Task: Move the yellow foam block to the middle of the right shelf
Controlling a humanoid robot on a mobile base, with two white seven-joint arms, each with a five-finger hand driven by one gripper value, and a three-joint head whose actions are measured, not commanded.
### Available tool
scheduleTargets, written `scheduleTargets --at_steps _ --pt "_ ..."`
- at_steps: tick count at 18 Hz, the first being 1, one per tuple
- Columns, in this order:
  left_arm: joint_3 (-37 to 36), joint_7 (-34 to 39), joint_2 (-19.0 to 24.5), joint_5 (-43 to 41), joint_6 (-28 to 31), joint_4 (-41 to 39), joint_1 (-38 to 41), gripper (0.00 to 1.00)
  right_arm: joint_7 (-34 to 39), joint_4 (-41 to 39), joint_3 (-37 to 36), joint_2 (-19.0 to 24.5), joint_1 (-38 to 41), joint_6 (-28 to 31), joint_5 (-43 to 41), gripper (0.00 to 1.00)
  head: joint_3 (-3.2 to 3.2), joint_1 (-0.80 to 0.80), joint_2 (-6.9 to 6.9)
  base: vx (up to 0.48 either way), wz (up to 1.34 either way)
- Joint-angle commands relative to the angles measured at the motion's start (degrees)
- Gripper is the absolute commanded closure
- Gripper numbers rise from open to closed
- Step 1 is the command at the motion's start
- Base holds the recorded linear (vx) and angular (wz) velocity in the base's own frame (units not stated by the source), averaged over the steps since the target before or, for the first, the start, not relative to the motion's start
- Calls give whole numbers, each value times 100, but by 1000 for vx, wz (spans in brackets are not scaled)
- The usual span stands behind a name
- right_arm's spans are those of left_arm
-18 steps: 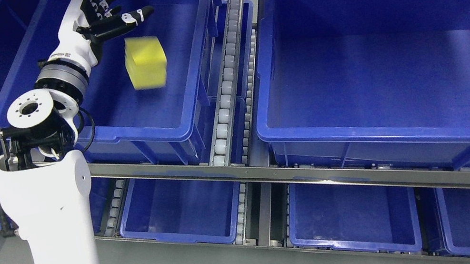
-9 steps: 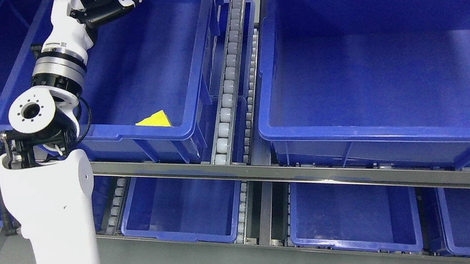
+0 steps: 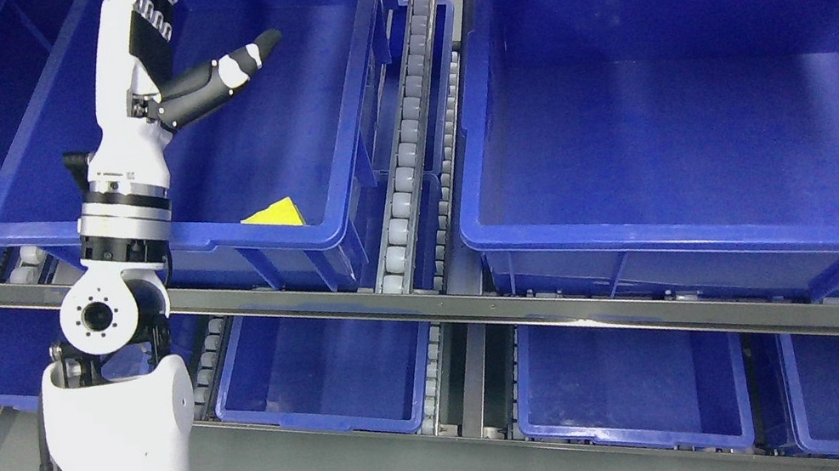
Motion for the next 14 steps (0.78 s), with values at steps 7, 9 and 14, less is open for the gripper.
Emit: scheduleTargets --at_steps 7,9,14 --pt "237 32 100 157 316 -365 488 0 2 -100 0 -100 -17 -12 0 0 0 0 0 0 0" --pt "246 23 100 157 334 -365 461 0 2 -100 0 -100 -17 -20 -9 0 0 0 0 0 0" --pt "246 23 100 157 334 -365 444 0 2 -100 0 -100 -17 -11 -9 0 0 0 0 0 0"
